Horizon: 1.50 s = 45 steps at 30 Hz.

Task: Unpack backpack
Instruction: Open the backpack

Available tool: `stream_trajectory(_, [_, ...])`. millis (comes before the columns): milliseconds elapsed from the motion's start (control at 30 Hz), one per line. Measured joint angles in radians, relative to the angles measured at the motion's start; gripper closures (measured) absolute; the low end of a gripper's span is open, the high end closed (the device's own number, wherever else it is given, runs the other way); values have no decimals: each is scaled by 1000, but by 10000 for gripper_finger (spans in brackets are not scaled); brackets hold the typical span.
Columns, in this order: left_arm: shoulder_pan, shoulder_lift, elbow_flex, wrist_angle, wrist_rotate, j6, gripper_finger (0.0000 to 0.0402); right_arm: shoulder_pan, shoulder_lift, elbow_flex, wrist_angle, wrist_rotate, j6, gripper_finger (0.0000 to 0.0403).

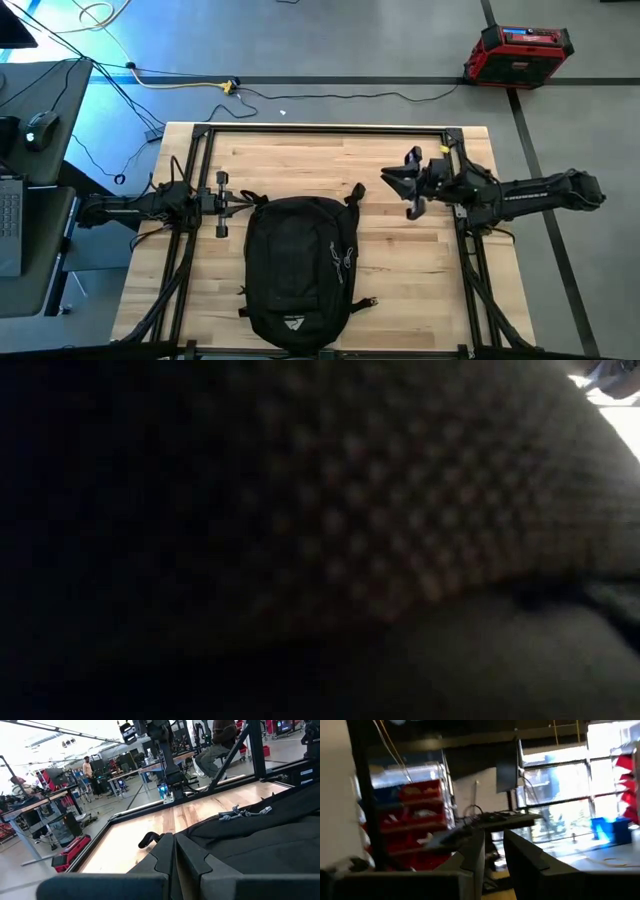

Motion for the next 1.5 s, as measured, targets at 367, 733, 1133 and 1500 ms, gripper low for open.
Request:
stream_trajectory(367, [0,1,1,0,0,0,402,4,18,0,-53,84,-14,343])
stream_trajectory(733, [0,1,1,0,0,0,402,10,58,0,-99,-12,141,343])
stream_trajectory(1133, [0,1,1,0,0,0,402,328,404,182,-334,-140,-235,343])
stream_trajectory(1500, [-2,0,2,45,52,-338,402,497,667,488,-632,22,-201,306])
